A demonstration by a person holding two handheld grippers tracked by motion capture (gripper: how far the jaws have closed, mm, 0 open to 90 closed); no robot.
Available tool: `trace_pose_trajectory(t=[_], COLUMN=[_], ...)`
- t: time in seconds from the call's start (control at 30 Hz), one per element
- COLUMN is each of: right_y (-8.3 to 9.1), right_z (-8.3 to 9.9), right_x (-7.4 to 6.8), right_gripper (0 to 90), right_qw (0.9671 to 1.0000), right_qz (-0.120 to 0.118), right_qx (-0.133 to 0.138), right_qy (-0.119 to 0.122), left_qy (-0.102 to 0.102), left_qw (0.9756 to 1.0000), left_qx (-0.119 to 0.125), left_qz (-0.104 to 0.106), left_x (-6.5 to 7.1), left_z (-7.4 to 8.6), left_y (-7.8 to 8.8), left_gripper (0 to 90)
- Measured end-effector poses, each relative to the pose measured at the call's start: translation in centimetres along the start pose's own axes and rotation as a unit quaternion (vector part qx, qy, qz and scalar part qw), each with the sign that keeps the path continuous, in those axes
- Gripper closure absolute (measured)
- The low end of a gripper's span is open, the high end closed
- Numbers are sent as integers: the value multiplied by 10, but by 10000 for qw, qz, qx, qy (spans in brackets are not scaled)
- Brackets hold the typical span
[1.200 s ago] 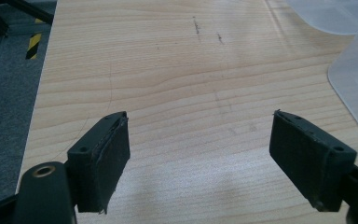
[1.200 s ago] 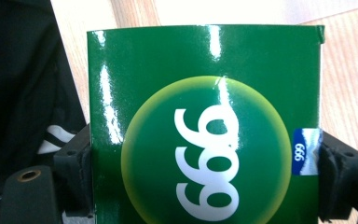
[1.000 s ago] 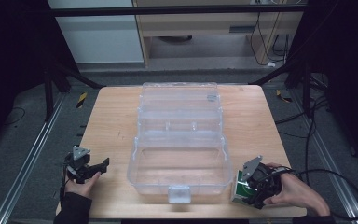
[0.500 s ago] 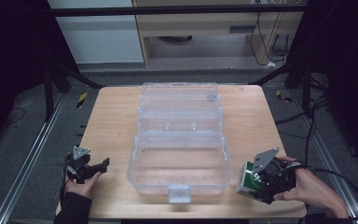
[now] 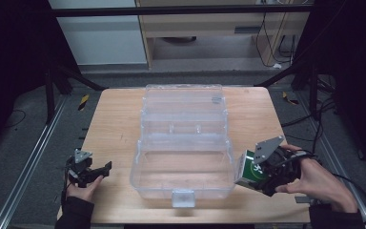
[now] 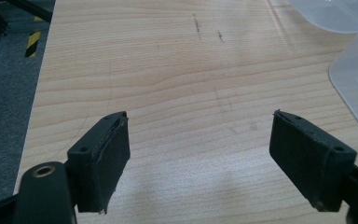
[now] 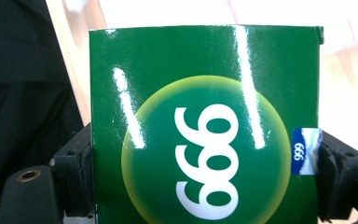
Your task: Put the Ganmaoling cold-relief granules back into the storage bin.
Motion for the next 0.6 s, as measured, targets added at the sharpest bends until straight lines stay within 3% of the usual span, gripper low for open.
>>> trace_pose_trajectory(t=[0.2, 0.6], right_y=[-2, -20], right_z=[-27, -55], right_x=[9, 19], right_gripper=[159, 158], right_qw=[9997, 9990], right_qz=[76, -6], right_qx=[148, 321], right_qy=[178, 306], left_qy=[2, 4], left_qw=[10000, 10000], left_qx=[6, 20], left_qz=[5, 4], left_x=[0, -1], left_z=[0, -1], left_y=[0, 0], left_gripper=[195, 195])
Point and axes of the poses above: each handheld gripper's, and its own axes: y roughly backward along the jaws, z roughly out of its underside, x roughly to its right, the point moved 7 cm from there along -y, roughly forward along the jaws, and after that the axes turned 9 degrees about y, right-handed, at the moved point
